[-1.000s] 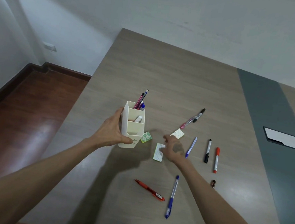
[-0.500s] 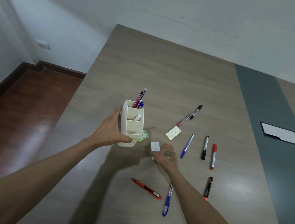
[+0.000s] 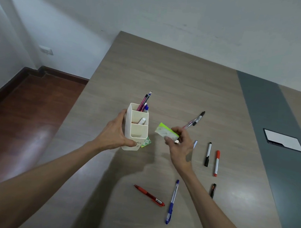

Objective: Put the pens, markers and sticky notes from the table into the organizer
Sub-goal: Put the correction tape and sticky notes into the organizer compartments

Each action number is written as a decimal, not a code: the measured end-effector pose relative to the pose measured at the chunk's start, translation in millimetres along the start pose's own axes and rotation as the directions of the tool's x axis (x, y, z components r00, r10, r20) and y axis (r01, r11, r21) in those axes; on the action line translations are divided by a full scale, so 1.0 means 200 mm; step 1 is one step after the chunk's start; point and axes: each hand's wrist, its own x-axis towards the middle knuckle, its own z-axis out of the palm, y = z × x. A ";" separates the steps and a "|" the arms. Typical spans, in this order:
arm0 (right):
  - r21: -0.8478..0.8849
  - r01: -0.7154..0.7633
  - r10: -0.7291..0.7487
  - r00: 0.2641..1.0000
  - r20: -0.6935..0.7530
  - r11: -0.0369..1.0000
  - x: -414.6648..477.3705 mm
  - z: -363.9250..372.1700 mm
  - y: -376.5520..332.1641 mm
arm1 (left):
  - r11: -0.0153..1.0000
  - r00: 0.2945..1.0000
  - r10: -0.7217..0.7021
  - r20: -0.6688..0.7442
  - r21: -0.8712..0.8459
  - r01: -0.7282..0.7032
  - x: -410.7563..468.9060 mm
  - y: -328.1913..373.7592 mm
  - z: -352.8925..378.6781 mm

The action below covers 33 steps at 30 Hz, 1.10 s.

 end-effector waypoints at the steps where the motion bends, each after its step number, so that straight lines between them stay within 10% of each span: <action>1: 0.029 0.019 -0.019 1.000 0.004 0.999 0.01 0.00 -0.07 | 1.000 1.000 0.000 -0.001 0.000 0.000 0.00 0.01 0.00; 15: -0.242 0.527 -0.414 0.821 0.394 0.815 0.10 0.09 -0.18 | 0.999 1.000 0.020 0.009 0.025 -0.020 0.02 0.05 0.04; 27: -0.357 0.530 -0.440 0.845 0.305 0.770 0.12 0.13 -0.09 | 0.999 0.999 0.030 0.036 0.012 -0.030 0.11 0.05 0.12; 33: -0.345 0.230 -0.238 0.971 0.020 0.910 0.26 -0.03 0.11 | 1.000 0.999 -0.003 0.045 -0.002 0.003 0.15 0.03 0.13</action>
